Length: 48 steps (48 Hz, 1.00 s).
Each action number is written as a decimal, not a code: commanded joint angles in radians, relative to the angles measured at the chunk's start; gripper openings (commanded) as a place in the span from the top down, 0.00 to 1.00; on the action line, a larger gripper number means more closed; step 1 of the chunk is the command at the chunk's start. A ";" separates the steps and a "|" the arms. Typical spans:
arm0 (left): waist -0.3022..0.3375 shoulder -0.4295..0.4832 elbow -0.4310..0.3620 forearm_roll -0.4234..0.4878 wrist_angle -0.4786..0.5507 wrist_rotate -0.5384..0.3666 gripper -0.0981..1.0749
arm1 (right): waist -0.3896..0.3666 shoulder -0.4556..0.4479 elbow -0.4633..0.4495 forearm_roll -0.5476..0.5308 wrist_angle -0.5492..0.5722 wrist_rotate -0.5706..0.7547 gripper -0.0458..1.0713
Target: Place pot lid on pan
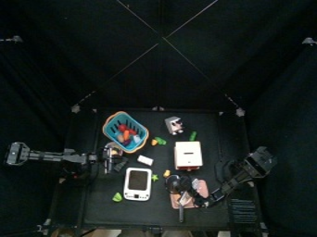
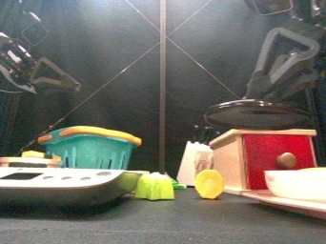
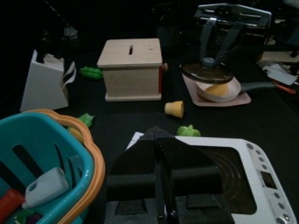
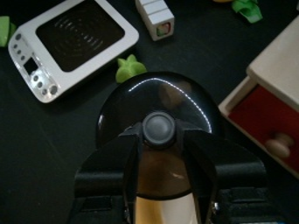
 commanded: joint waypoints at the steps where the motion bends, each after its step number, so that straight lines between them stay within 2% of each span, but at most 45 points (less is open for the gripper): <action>1: 0.002 0.003 -0.014 -0.003 -0.005 -0.002 0.65 | 0.029 -0.038 -0.020 0.023 0.017 0.000 0.38; 13: 0.002 0.003 -0.014 -0.011 -0.005 0.000 0.65 | 0.077 -0.023 -0.021 0.044 0.023 0.002 0.38; 21: 0.002 0.003 -0.014 -0.011 -0.005 0.000 0.65 | 0.101 -0.020 -0.017 0.104 0.023 0.003 0.38; 37: 0.002 0.003 -0.014 -0.011 -0.005 -0.002 0.65 | 0.114 0.051 -0.031 0.135 0.011 0.003 0.38; 48: 0.002 0.003 -0.014 -0.011 -0.005 0.000 0.65 | 0.115 0.055 -0.034 0.137 -0.005 0.003 0.38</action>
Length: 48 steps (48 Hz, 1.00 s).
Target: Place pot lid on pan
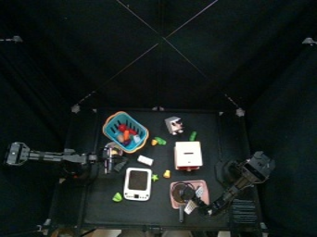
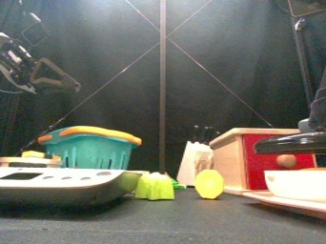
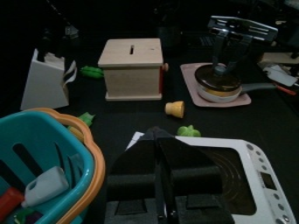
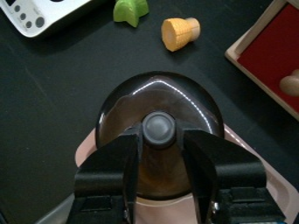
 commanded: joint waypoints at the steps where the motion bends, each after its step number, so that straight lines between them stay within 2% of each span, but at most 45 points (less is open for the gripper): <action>1: 0.002 0.003 -0.014 -0.002 -0.005 -0.002 0.65 | 0.003 -0.018 -0.020 0.002 -0.005 0.003 0.38; 48: 0.002 0.003 -0.014 -0.002 -0.005 -0.002 0.65 | 0.003 0.002 -0.006 0.055 -0.051 0.003 0.38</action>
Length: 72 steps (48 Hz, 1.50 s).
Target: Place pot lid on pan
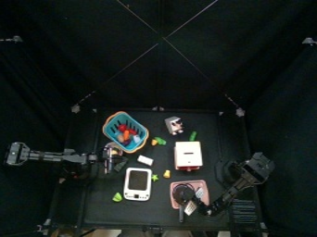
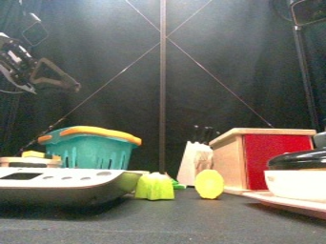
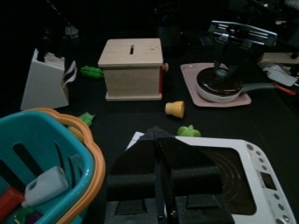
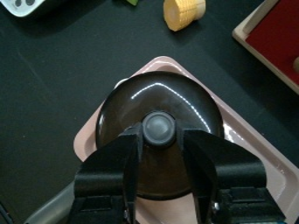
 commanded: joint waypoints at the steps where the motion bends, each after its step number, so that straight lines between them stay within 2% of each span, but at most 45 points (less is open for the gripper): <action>1: 0.002 0.003 -0.012 -0.002 -0.006 -0.002 0.65 | 0.000 -0.018 -0.005 0.002 -0.006 0.003 0.38; 72: 0.002 0.003 -0.009 -0.002 -0.006 -0.002 0.65 | -0.028 0.009 0.002 -0.012 -0.029 0.003 0.37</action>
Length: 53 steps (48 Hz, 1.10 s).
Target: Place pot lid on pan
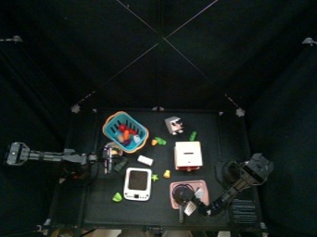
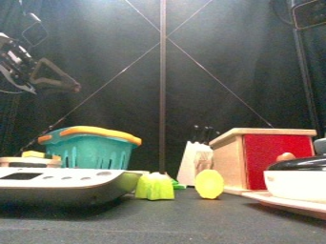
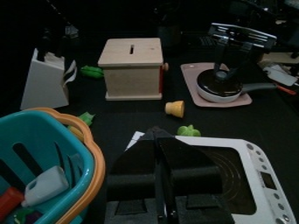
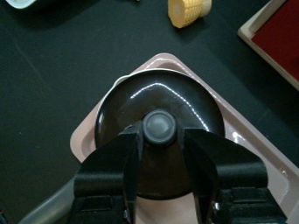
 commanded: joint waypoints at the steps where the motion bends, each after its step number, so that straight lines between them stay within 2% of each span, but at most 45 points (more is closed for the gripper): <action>1: 0.002 0.002 -0.011 -0.002 -0.005 -0.002 0.65 | -0.008 -0.011 -0.006 0.003 -0.006 0.002 0.37; 38: 0.002 0.002 -0.009 -0.002 -0.005 0.000 0.65 | -0.009 -0.014 0.009 0.021 -0.006 0.002 0.33; 53: 0.002 0.002 -0.009 -0.002 -0.003 -0.002 0.65 | -0.009 -0.015 0.009 0.021 -0.005 0.002 0.23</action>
